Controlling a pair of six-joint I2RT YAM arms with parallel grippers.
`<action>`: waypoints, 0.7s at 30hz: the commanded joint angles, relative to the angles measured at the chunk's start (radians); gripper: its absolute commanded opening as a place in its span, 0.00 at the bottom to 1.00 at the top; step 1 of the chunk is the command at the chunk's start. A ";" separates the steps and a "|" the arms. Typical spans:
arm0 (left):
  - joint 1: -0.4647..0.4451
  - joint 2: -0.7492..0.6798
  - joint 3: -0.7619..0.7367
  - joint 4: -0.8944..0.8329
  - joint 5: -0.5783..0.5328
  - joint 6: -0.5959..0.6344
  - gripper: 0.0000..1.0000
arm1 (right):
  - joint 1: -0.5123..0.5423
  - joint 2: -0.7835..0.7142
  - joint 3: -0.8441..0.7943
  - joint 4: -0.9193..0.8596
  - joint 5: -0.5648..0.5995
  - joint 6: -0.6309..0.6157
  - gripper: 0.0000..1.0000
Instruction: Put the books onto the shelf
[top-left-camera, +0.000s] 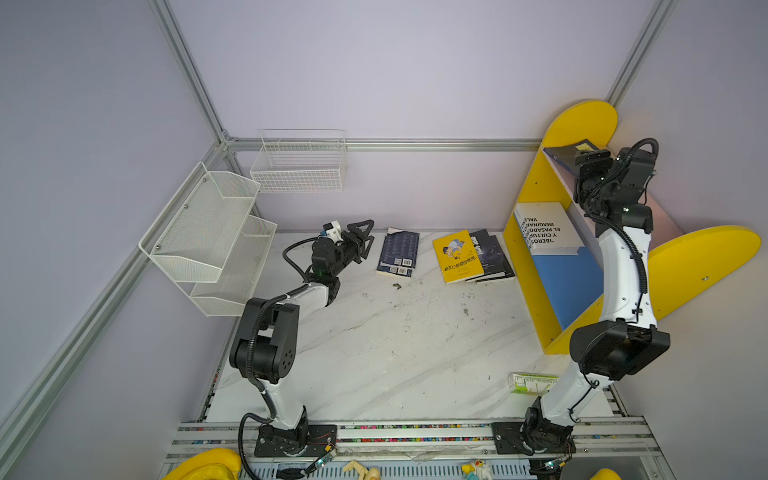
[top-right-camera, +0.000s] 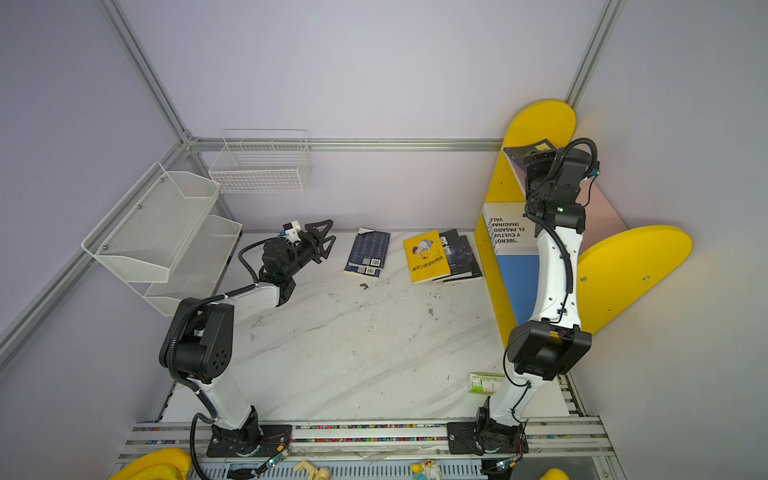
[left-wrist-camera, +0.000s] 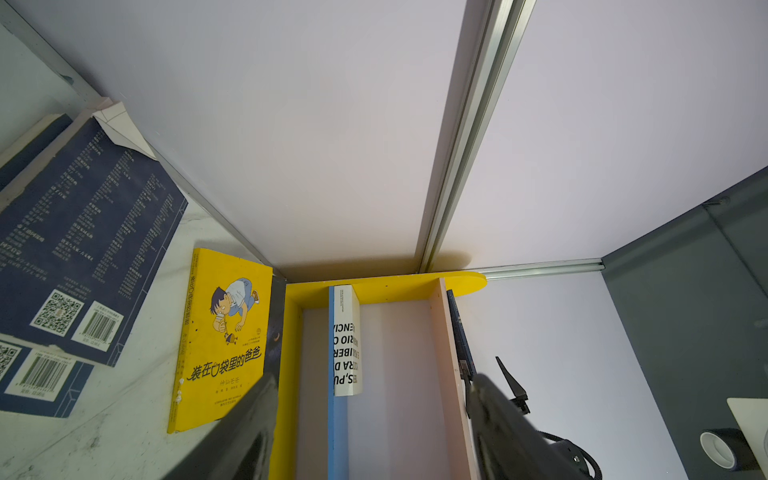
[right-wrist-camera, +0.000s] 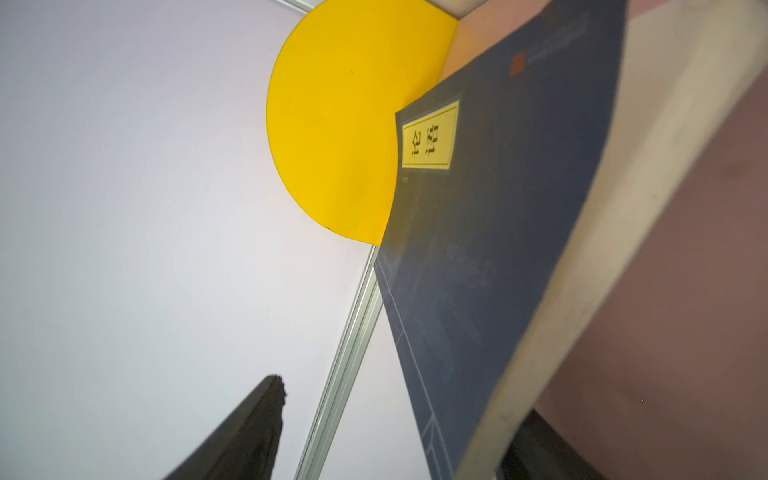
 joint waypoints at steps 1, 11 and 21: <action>0.014 0.013 -0.033 0.076 0.027 -0.020 0.72 | -0.003 -0.018 -0.017 -0.046 0.022 -0.042 0.77; 0.024 0.033 -0.035 0.103 0.050 -0.044 0.72 | 0.095 0.225 0.413 -0.353 0.125 -0.204 0.80; 0.037 0.043 -0.056 0.132 0.049 -0.064 0.73 | 0.106 0.171 0.403 -0.501 0.281 -0.315 0.85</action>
